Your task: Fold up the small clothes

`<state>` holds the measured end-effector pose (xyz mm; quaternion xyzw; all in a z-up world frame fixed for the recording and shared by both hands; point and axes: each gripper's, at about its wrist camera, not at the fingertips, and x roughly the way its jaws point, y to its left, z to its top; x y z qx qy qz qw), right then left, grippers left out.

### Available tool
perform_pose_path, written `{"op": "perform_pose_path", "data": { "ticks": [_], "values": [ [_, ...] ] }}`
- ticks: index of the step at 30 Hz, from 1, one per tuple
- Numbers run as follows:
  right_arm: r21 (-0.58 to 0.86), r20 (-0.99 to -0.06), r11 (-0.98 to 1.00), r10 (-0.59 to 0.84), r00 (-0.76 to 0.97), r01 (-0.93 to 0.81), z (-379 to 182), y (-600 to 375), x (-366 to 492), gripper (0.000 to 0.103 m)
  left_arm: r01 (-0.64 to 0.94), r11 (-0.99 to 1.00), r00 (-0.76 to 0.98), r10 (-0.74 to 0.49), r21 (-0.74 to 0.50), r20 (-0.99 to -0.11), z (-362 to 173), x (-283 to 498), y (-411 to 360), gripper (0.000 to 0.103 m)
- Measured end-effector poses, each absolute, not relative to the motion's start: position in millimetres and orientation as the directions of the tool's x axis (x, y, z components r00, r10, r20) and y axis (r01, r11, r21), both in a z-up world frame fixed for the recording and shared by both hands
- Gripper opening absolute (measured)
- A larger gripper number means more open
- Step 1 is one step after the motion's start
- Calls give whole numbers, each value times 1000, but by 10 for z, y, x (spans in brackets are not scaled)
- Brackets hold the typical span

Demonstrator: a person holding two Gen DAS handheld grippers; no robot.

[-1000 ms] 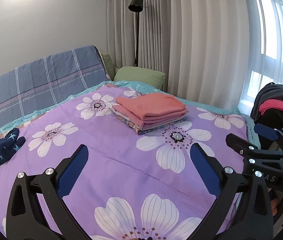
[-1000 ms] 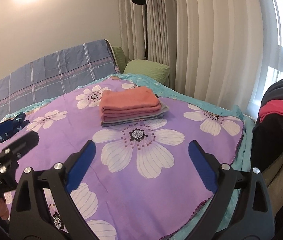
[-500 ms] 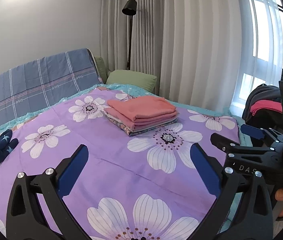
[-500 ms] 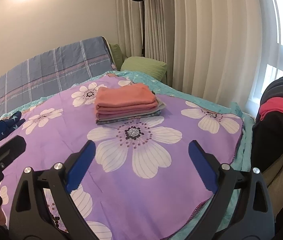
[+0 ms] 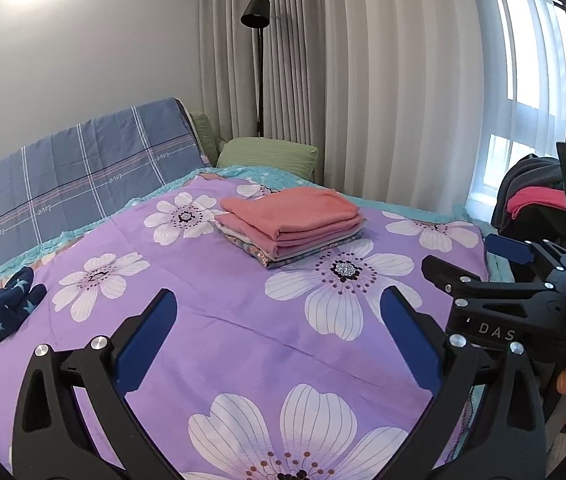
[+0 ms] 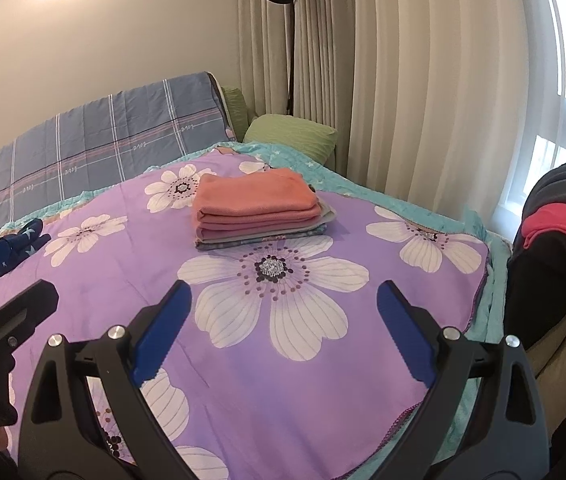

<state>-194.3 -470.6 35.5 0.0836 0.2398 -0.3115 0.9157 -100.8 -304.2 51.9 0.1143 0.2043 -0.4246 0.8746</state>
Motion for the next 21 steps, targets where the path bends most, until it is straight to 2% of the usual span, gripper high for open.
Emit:
{"op": "perform_pose_path", "data": {
  "ticks": [21],
  "values": [
    [-4, -514, 778, -541, 666, 629, 275, -4768, -1836, 95, 779, 625, 565, -662, 53, -493, 421, -953, -3142, 102]
  ]
}}
